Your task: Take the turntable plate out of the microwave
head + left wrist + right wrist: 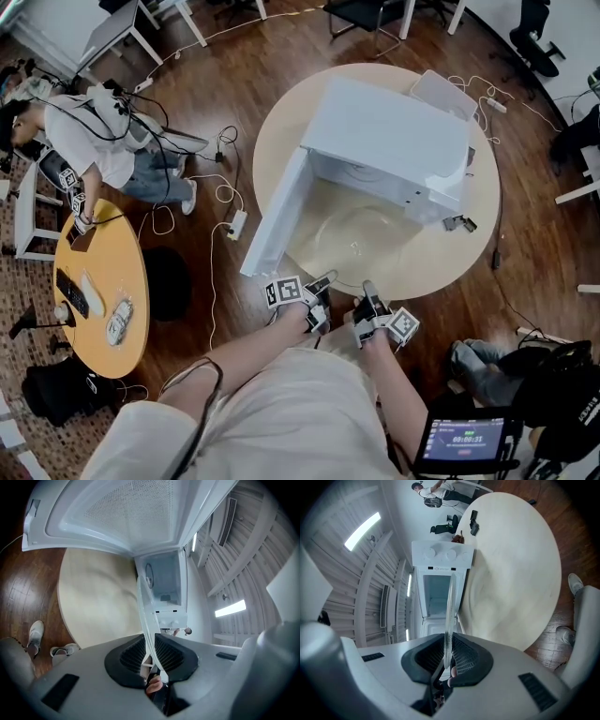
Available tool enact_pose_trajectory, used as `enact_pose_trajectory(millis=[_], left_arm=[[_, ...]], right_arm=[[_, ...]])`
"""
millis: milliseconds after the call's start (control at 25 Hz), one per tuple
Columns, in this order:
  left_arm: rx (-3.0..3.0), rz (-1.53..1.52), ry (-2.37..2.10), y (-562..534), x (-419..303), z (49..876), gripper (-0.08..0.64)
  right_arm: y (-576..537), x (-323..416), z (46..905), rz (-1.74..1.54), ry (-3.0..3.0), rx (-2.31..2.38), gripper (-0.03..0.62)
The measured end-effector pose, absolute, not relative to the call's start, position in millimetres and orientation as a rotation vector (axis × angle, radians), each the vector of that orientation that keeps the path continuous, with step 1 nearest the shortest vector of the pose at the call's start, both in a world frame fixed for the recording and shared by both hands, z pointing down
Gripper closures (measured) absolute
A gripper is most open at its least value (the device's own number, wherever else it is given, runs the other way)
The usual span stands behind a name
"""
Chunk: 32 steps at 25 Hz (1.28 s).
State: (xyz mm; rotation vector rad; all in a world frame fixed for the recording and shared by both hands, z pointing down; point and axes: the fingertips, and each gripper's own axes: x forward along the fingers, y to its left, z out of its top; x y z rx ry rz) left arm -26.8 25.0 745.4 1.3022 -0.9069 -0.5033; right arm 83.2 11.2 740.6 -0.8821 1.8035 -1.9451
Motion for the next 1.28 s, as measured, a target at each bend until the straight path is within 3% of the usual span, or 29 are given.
enact_pose_trajectory(millis=[1280], left_arm=[[1.325,-0.367,-0.921,37,-21,776,0.499]], right_arm=[[25,86,773,-2.024,1.735,-0.907,0.554]])
